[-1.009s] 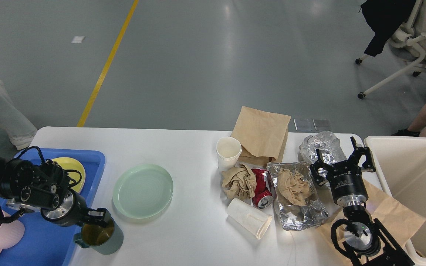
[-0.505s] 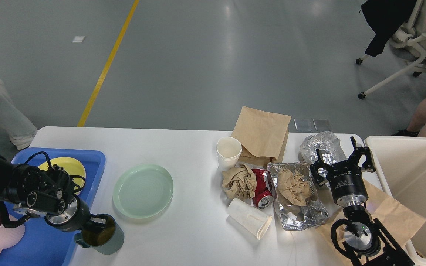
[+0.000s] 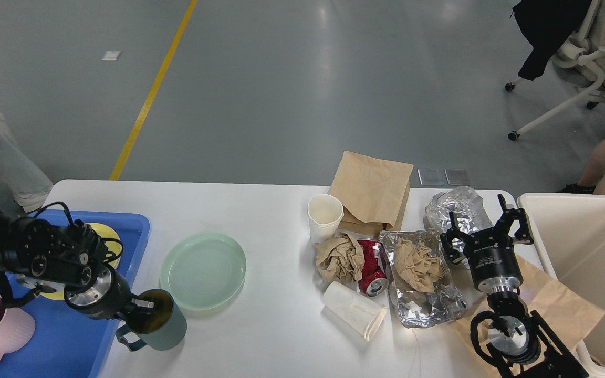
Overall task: Tidy desktop
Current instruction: 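Lift the mug with the left gripper and set it on the blue tray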
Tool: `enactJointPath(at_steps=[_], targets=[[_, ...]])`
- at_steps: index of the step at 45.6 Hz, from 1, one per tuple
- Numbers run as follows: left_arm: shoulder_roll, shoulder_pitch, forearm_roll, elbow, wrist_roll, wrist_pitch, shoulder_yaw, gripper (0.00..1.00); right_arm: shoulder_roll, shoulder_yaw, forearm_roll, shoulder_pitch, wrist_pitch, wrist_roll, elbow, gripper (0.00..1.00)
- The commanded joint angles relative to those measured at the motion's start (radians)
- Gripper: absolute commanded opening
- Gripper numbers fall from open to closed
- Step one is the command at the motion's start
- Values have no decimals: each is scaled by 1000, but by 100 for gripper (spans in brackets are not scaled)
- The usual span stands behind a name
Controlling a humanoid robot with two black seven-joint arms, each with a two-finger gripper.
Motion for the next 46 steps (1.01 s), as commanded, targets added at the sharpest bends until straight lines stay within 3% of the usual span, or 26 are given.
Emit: enactJointPath(at_steps=[1,13,18,24,30,33,39,46], targets=[[48,-180,-1,-74,-3,-117,43,0,0,0,0,0,0,0,0,100],[85,-628,1,-327,6,-188,193,0,0,0,0,0,0,0,0,100],[101,-668,1,-329,6,-233,213,0,0,0,0,0,0,0,0,100],[122,-599,7,-289,-2,-216,226,0,0,0,0,0,0,0,0,100],[237,-466,69,-182,-6,-213,209,0,0,0,0,0,0,0,0,100],[298,-392,126,-113,-31,-210,198,0,0,0,0,0,0,0,0,100],[396,-219,231,20,-89,-199,93,0,0,0,0,0,0,0,0,100],[440,5,287,172,-100,-194,-55,0,0,0,0,0,0,0,0,100]])
